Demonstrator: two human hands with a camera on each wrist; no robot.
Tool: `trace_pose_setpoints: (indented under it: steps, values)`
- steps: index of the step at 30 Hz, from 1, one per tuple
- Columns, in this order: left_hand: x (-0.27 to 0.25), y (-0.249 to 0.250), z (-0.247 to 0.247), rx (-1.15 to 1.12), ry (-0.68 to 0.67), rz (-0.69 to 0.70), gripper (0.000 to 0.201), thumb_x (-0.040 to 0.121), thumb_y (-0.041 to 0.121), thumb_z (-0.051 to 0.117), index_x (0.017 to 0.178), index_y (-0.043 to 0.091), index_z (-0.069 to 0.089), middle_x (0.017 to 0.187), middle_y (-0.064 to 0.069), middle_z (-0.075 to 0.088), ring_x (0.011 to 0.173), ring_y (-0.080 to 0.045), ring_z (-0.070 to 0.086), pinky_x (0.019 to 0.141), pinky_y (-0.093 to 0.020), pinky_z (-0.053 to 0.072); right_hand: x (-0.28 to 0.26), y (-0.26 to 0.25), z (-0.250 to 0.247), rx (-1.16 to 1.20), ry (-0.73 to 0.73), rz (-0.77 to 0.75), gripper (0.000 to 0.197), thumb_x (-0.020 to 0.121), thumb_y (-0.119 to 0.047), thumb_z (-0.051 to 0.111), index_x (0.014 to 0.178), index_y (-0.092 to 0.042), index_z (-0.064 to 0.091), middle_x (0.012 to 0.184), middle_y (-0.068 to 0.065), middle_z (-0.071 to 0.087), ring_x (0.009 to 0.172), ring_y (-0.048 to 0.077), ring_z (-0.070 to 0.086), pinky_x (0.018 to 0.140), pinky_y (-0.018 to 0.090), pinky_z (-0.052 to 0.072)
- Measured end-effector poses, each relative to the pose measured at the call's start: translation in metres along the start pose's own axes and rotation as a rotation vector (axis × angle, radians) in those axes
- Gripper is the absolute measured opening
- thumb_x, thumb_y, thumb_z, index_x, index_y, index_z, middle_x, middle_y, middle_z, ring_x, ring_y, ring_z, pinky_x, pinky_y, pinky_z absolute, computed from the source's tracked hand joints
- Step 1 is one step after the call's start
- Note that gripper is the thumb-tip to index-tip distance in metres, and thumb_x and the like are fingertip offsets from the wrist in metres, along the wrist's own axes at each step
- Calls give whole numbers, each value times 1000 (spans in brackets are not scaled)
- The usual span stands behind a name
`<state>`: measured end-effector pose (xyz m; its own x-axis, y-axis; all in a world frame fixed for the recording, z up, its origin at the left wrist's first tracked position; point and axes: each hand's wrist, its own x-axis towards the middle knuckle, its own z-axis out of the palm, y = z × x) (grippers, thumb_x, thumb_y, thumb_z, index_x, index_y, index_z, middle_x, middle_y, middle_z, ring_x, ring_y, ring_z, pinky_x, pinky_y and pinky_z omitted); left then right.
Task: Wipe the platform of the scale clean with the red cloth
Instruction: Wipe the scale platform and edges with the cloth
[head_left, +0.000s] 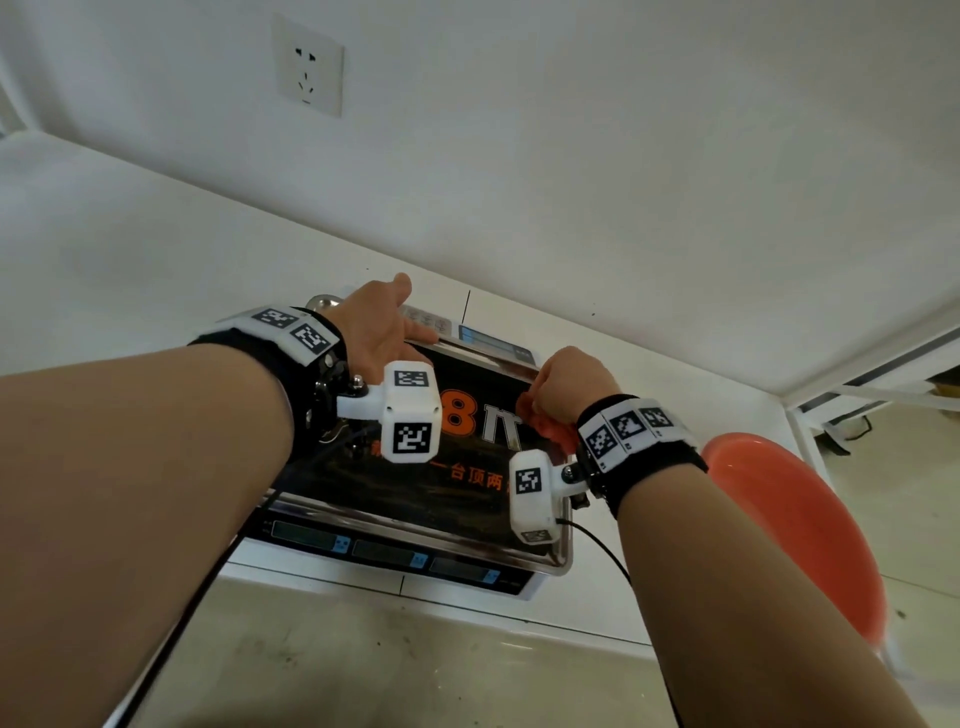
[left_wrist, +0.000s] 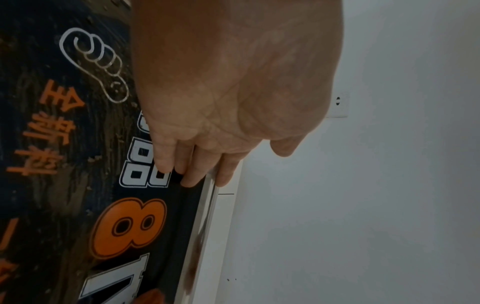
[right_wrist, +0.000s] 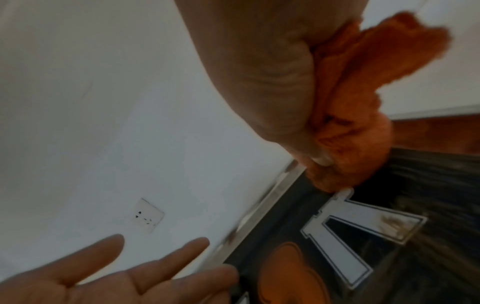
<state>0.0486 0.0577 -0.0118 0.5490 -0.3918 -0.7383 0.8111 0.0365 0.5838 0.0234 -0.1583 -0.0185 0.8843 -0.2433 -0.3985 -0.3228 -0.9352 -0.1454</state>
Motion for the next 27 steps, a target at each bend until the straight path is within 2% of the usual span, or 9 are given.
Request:
trace_pose_setpoints:
  steps: [3, 4, 8, 11, 15, 19, 23, 25, 27]
  values:
    - [1, -2, -2, -20, -13, -4, 81, 93, 65, 16, 148, 9, 30, 153, -28, 25, 141, -46, 23, 107, -55, 30, -4, 3, -7, -84, -172, -5, 23, 83, -20, 77, 102, -7, 77, 98, 12, 77, 94, 28, 74, 88, 43, 61]
    - [0, -2, -2, -22, -11, -3, 81, 93, 65, 16, 148, 9, 30, 153, -28, 25, 141, -46, 23, 107, -55, 29, -3, 6, -10, -46, -158, -2, 21, 83, -18, 76, 101, -7, 78, 98, 12, 77, 93, 27, 74, 89, 43, 61]
    - [-4, 0, 4, -16, 3, -2, 81, 93, 66, 18, 148, 8, 31, 151, -31, 25, 139, -48, 24, 104, -55, 32, 10, 15, -12, 110, 103, -3, 12, 81, -15, 73, 89, -9, 79, 84, 12, 77, 84, 28, 74, 81, 42, 62]
    - [-2, 1, 4, -27, 0, -5, 80, 94, 64, 17, 149, 7, 27, 152, -31, 23, 141, -47, 22, 110, -54, 28, 15, 18, -5, 29, 87, -28, 19, 82, -23, 76, 95, -10, 78, 90, 9, 75, 88, 25, 72, 81, 40, 61]
    - [-1, 1, 2, -41, -3, -7, 79, 94, 63, 18, 150, 7, 24, 152, -31, 23, 141, -47, 21, 112, -54, 25, 14, 18, 1, -118, 25, -67, 23, 77, -23, 82, 96, -11, 75, 91, 8, 73, 88, 25, 70, 71, 31, 55]
    - [-3, 2, 7, -13, -6, 3, 79, 95, 61, 19, 151, 6, 21, 153, -32, 20, 142, -46, 17, 114, -53, 21, 5, 21, 7, -207, 134, -93, 17, 90, -23, 65, 87, -6, 65, 89, 12, 70, 79, 28, 64, 64, 30, 46]
    - [-4, 3, 8, -13, -12, 0, 81, 94, 64, 18, 151, 6, 21, 154, -30, 16, 143, -47, 15, 114, -54, 20, -10, 18, -3, -198, -45, -53, 17, 81, -22, 73, 87, -7, 69, 87, 11, 73, 82, 28, 72, 69, 33, 59]
    - [-3, 4, 7, -11, -15, -2, 81, 94, 65, 18, 152, 7, 20, 155, -29, 16, 143, -47, 15, 113, -56, 20, -17, 18, -13, -205, -148, -41, 24, 75, -25, 80, 89, -8, 73, 87, 8, 75, 83, 24, 73, 67, 31, 58]
    - [-3, 4, 6, -13, -19, -4, 82, 94, 65, 18, 152, 7, 19, 155, -28, 15, 143, -46, 14, 113, -56, 20, -17, 22, -22, -95, -154, -34, 20, 78, -25, 79, 86, -6, 77, 77, 9, 77, 68, 21, 74, 59, 28, 56]
